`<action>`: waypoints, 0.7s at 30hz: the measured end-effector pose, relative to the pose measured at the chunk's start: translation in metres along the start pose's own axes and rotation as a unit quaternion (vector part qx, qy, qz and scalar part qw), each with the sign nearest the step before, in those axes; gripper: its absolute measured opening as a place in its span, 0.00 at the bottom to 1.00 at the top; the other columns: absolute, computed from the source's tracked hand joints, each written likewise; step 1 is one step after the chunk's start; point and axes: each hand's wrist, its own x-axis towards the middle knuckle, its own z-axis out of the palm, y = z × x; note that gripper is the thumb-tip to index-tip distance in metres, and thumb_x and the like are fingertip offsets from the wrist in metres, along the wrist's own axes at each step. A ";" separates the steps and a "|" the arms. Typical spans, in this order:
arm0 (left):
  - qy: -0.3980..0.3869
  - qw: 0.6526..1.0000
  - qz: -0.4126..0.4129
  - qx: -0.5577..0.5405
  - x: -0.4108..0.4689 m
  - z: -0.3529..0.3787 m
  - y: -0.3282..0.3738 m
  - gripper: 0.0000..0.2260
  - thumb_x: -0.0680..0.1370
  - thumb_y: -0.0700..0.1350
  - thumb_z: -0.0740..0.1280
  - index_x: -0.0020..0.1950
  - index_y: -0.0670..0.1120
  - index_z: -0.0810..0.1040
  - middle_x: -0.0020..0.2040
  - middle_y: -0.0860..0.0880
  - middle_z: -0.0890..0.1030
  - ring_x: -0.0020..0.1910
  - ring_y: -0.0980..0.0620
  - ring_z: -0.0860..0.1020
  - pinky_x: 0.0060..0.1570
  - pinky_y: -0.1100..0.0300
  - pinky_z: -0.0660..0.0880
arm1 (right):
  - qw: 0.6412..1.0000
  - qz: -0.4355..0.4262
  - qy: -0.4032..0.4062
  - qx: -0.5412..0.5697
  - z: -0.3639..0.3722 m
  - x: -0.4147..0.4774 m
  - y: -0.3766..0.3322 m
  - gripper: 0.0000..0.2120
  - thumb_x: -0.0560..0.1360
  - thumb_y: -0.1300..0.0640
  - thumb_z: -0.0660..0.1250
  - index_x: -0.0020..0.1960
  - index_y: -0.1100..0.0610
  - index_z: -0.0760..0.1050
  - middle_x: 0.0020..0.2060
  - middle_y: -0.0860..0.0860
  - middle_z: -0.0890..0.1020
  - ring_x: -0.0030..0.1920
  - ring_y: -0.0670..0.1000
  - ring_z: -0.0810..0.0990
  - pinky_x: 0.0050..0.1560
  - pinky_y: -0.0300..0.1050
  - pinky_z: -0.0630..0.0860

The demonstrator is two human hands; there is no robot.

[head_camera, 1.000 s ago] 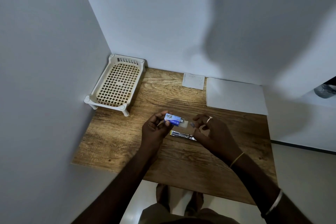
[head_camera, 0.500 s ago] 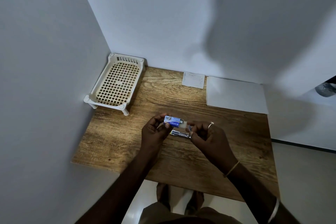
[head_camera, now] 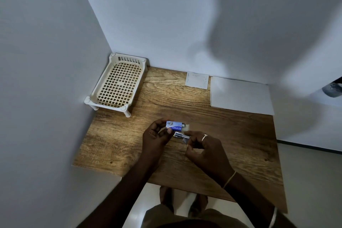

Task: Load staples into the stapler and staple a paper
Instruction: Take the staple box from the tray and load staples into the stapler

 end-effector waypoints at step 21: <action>-0.028 0.896 0.091 0.433 -0.038 -0.053 -0.041 0.17 0.69 0.44 0.81 0.56 0.53 0.86 0.55 0.55 0.84 0.60 0.51 0.78 0.62 0.48 0.73 | 0.974 0.085 -0.147 -0.152 0.046 -0.064 0.031 0.07 0.71 0.54 0.71 0.48 0.52 0.82 0.59 0.46 0.83 0.50 0.44 0.82 0.49 0.30 0.67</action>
